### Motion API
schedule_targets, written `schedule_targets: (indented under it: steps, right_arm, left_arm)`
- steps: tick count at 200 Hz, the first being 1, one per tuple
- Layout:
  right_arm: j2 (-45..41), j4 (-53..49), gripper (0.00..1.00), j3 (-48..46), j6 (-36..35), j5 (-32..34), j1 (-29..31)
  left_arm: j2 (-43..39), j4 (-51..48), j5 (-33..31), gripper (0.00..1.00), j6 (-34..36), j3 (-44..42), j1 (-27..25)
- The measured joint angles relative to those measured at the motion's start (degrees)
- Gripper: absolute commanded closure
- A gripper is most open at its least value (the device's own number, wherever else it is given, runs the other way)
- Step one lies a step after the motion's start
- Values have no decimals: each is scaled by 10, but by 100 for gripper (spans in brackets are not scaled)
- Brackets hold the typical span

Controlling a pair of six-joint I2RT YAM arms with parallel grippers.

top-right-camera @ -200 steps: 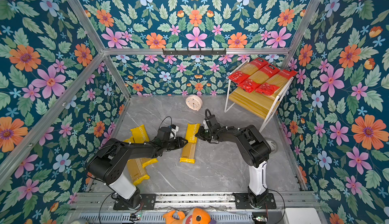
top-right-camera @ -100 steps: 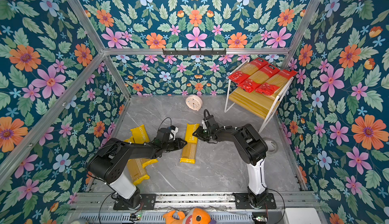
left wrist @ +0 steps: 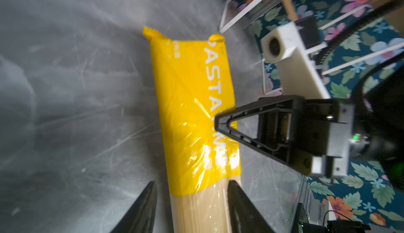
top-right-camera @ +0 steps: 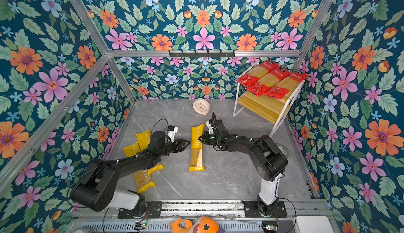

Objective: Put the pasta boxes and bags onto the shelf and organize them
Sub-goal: 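Grasp the yellow pack's top end with the right gripper while the left gripper holds it, then lift the yellow pack upright with the right gripper while the left gripper steadies it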

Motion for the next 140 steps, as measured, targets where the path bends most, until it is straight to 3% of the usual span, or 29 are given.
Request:
schedule_targets:
  steps: [25, 66, 140]
  right_arm:
    - [-65, 43, 100, -29, -46, 4, 0]
    - [-152, 89, 100, -31, -122, -14, 0]
    - [-192, 110, 100, -9, -173, -102, -1]
  left_arm:
    - [-53, 27, 8, 28, 30, -14, 3]
    - [-65, 70, 49, 26, 43, -12, 2]
    - [-52, 204, 101, 28, 16, -30, -33]
